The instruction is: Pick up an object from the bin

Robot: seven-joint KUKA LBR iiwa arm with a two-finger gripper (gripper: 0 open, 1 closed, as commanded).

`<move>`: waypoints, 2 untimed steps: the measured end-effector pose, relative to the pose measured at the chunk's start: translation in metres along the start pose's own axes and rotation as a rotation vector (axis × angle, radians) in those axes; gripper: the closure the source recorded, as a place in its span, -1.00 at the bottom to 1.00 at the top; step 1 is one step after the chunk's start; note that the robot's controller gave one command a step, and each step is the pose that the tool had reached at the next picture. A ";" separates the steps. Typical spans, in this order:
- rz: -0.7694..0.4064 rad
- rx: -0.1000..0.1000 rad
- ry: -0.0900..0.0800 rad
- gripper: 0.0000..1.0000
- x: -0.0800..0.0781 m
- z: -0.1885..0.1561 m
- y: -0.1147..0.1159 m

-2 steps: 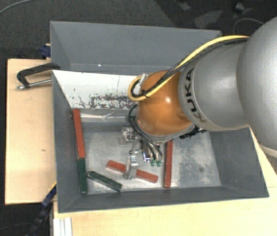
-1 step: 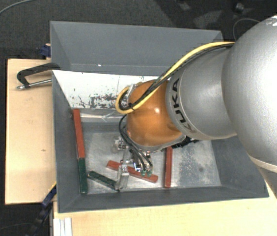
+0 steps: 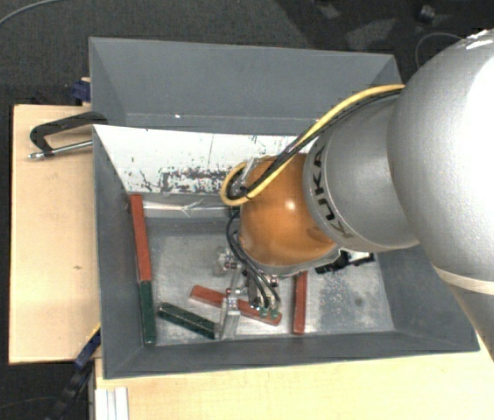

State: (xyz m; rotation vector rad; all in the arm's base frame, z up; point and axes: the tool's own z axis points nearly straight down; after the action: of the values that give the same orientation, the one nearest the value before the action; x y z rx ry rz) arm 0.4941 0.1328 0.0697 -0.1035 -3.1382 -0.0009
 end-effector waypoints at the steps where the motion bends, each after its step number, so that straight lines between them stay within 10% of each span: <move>1: 0.000 -0.001 -0.002 -1.00 -0.001 -0.001 0.001; 2: -0.001 -0.002 -0.003 1.00 -0.001 -0.002 0.001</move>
Offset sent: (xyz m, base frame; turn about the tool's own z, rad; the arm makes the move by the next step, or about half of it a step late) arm 0.0000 0.0000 0.0000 0.0000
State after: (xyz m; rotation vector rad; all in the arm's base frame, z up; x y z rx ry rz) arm 0.4952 0.1337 0.0718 -0.1028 -3.1414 -0.0033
